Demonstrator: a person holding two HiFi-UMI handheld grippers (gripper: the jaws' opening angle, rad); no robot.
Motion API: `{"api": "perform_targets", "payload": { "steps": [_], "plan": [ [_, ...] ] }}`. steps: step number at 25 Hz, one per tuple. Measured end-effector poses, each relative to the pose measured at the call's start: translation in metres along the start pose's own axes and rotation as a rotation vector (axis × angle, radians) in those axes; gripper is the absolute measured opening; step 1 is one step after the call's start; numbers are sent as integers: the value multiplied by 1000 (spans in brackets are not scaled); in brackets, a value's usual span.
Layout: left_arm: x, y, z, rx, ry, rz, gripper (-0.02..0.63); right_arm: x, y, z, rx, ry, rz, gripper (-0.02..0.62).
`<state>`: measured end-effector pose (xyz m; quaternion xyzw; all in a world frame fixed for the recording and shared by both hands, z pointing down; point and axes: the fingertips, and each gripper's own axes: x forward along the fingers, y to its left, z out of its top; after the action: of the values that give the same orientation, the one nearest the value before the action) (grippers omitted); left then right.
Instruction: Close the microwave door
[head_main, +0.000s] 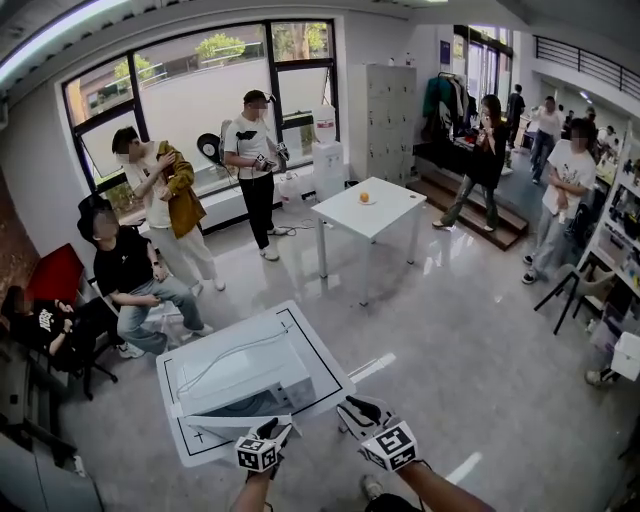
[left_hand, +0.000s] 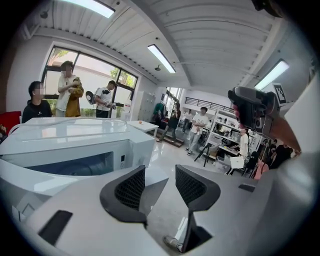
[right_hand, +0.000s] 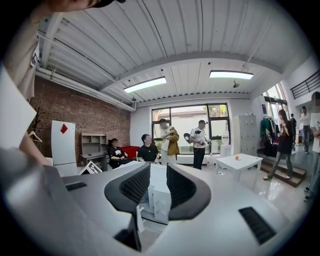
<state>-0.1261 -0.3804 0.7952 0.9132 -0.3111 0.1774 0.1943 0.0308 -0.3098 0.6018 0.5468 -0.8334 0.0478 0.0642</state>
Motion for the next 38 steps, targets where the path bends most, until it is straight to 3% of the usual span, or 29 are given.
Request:
{"api": "perform_targets", "payload": {
  "steps": [8, 17, 23, 29, 38],
  "plan": [
    [12, 13, 17, -45, -46, 36, 196, 16, -35, 6, 4, 8, 16, 104],
    [13, 13, 15, -49, -95, 23, 196, 33, -36, 9, 0, 12, 63, 104],
    [10, 16, 15, -65, -101, 30, 196, 35, -32, 2, 1, 26, 81, 104],
    [11, 1, -17, -87, -39, 40, 196, 32, -33, -7, 15, 42, 82, 104],
    [28, 28, -12, -164, -65, 101, 196, 25, -55, -18, 15, 61, 74, 104]
  ]
}}
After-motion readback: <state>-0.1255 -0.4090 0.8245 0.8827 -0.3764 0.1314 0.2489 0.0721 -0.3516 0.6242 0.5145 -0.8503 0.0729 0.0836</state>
